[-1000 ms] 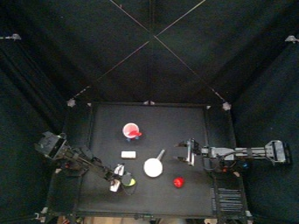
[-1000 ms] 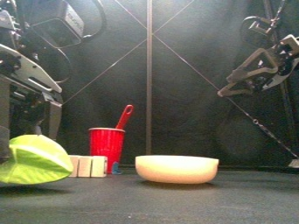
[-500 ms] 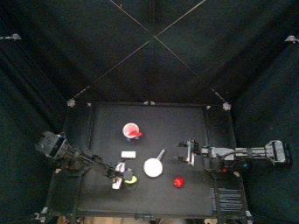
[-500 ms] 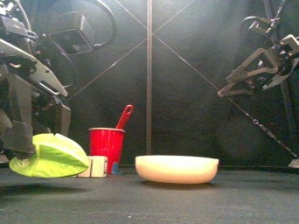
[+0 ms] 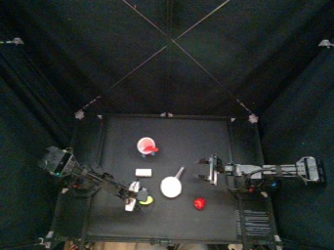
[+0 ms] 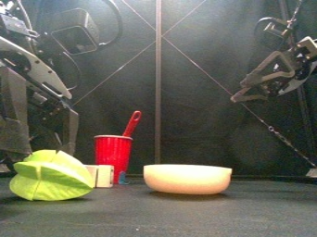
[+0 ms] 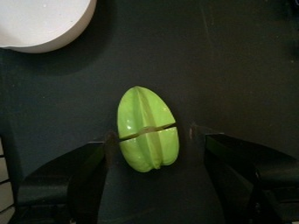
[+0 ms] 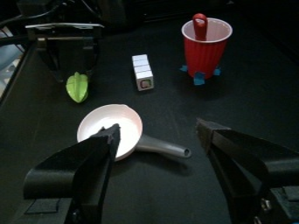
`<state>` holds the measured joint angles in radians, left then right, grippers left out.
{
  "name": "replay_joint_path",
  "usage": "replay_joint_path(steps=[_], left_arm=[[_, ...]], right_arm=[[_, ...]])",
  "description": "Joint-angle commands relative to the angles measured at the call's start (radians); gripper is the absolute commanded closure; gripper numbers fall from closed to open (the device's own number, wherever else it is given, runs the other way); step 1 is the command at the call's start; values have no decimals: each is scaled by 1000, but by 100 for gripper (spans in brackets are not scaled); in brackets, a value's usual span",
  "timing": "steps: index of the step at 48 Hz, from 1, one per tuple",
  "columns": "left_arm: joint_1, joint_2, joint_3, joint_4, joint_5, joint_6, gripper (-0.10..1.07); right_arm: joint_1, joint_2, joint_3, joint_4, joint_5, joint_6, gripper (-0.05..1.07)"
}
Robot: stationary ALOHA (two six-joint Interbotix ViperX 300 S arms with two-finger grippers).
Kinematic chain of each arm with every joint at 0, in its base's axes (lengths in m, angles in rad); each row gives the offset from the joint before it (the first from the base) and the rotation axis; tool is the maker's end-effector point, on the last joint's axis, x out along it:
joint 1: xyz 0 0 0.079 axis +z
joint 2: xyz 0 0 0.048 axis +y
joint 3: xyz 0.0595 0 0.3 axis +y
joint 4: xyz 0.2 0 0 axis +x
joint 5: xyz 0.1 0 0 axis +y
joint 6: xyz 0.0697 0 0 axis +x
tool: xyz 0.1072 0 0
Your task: Place starfruit below roll
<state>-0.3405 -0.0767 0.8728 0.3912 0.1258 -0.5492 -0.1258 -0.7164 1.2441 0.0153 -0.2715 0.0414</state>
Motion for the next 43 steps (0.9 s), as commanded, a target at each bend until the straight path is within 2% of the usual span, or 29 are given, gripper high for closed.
replay_joint_path(steps=[1, 9, 43], left_arm=[[9, -15, -5, -21, 2, 3, -2], [20, -17, -2, -44, 3, 6, -2], [28, -57, -11, -43, 9, 5, -2]], right_arm=[[-3, 2, -17, 0, -5, 0, 3], [-3, 2, -17, 0, -6, 0, 3], [-3, 2, -17, 2, -5, 0, 3]])
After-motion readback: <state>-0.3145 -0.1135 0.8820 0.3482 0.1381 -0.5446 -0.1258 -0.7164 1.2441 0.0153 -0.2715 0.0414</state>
